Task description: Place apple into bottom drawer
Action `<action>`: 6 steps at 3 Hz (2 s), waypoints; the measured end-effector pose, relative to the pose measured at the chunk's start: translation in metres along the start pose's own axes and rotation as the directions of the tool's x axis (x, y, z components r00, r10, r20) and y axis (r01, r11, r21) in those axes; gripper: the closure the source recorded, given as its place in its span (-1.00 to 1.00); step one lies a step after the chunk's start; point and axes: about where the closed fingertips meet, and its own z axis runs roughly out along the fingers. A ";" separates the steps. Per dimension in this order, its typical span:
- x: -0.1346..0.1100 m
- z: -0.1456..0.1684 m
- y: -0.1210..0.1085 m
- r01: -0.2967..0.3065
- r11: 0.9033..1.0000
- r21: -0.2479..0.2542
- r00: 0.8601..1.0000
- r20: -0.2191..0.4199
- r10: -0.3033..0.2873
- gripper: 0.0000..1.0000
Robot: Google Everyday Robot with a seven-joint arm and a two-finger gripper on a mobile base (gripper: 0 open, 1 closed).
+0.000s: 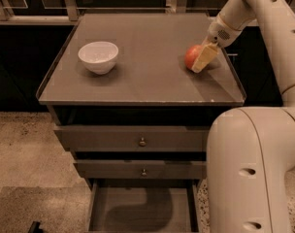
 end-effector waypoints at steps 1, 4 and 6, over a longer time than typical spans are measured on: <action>0.000 0.000 0.000 0.000 1.000 0.000 1.000 0.000 0.000 0.31; 0.006 -0.023 0.012 -0.006 1.000 0.006 1.000 0.030 0.006 1.00; 0.010 -0.158 0.072 0.004 0.972 0.236 0.964 0.258 -0.066 1.00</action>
Offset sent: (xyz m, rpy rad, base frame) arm 0.0000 0.0000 0.0000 0.0000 0.0000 0.0000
